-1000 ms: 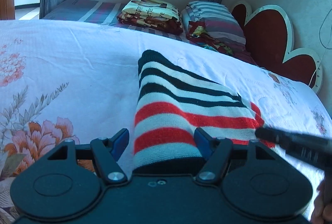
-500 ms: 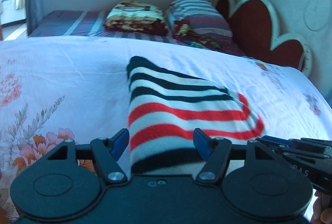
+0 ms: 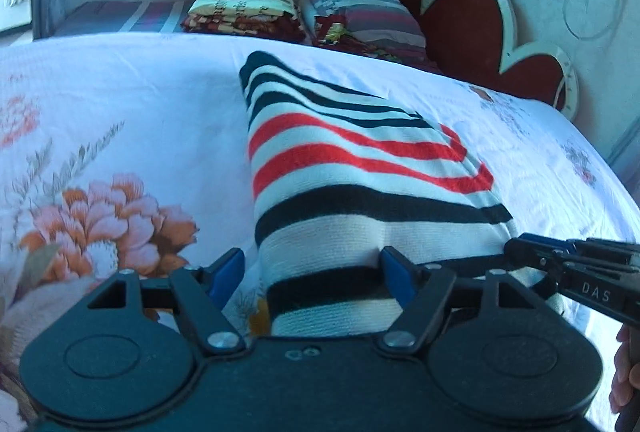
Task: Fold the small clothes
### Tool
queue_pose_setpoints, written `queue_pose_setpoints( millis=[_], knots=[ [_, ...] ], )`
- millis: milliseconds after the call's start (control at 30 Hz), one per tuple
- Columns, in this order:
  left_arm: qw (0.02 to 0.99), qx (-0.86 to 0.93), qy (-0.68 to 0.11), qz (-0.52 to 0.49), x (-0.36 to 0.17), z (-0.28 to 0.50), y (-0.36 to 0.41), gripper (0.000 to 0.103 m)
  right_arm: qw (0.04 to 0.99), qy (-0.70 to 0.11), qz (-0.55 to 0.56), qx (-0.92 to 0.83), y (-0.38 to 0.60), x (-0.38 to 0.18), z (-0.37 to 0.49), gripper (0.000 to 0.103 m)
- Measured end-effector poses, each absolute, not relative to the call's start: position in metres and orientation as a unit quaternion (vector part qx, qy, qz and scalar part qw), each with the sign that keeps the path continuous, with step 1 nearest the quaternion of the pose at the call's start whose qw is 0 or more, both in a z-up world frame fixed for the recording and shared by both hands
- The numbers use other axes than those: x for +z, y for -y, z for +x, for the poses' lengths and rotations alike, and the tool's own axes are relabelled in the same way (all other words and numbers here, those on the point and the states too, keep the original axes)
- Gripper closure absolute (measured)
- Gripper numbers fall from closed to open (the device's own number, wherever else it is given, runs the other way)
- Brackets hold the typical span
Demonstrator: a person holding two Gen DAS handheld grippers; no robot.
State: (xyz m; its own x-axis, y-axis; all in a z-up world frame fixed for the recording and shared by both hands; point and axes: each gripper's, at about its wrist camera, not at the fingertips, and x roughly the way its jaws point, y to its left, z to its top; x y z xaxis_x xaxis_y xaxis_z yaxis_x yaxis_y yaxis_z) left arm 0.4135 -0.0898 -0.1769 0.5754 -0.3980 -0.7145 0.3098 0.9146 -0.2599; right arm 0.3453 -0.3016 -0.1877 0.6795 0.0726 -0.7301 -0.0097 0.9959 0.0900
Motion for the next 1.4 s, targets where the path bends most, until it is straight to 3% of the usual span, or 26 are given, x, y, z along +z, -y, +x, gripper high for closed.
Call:
queue_pose_setpoints(
  millis=[367, 700, 733, 800, 833, 900, 933, 1000, 1033, 1067, 1133, 1333, 1400],
  knots=[
    [0.873, -0.206, -0.438, -0.052, -0.181, 0.389, 0.087, 0.028, 0.912, -0.405, 0.061, 0.033, 0.305, -0.175, 0.307, 0.088],
    [0.875, -0.2, -0.437, -0.059, -0.185, 0.386, 0.088, 0.028, 0.897, -0.415, 0.15, -0.006, 0.333, -0.181, 0.288, 0.088],
    [0.875, -0.2, -0.436, -0.058, -0.185, 0.385, 0.088, 0.028, 0.894, -0.42, 0.158, -0.005, 0.335, -0.182, 0.289, 0.087],
    [0.876, -0.198, -0.435, -0.056, -0.185, 0.384, 0.089, 0.028, 0.888, -0.426, 0.173, -0.006, 0.337, -0.186, 0.291, 0.062],
    [0.876, -0.197, -0.436, -0.058, -0.185, 0.384, 0.089, 0.028, 0.887, -0.424, 0.184, -0.005, 0.339, -0.188, 0.29, 0.058],
    [0.877, -0.196, -0.435, -0.058, -0.186, 0.384, 0.089, 0.028, 0.881, -0.426, 0.205, -0.001, 0.341, -0.193, 0.291, 0.06],
    [0.877, -0.196, -0.435, -0.057, -0.186, 0.383, 0.089, 0.028, 0.882, -0.421, 0.213, 0.001, 0.341, -0.193, 0.291, 0.073],
    [0.877, -0.196, -0.435, -0.056, -0.185, 0.383, 0.089, 0.028, 0.887, -0.413, 0.207, 0.002, 0.338, -0.188, 0.295, 0.078],
    [0.877, -0.195, -0.436, -0.056, -0.185, 0.382, 0.09, 0.028, 0.891, -0.407, 0.202, 0.003, 0.337, -0.185, 0.295, 0.089],
    [0.877, -0.196, -0.436, -0.055, -0.184, 0.382, 0.091, 0.028, 0.896, -0.399, 0.196, 0.003, 0.337, -0.18, 0.297, 0.089],
    [0.876, -0.197, -0.437, -0.056, -0.184, 0.38, 0.093, 0.028, 0.907, -0.382, 0.179, -0.009, 0.34, -0.173, 0.296, 0.1],
    [0.875, -0.2, -0.437, -0.059, -0.188, 0.377, 0.093, 0.027, 0.892, -0.421, 0.165, -0.017, 0.352, -0.191, 0.294, 0.1],
    [0.869, -0.207, -0.445, -0.069, -0.186, 0.38, 0.089, 0.029, 0.891, -0.413, 0.187, -0.009, 0.359, -0.183, 0.293, 0.091]
  ],
)
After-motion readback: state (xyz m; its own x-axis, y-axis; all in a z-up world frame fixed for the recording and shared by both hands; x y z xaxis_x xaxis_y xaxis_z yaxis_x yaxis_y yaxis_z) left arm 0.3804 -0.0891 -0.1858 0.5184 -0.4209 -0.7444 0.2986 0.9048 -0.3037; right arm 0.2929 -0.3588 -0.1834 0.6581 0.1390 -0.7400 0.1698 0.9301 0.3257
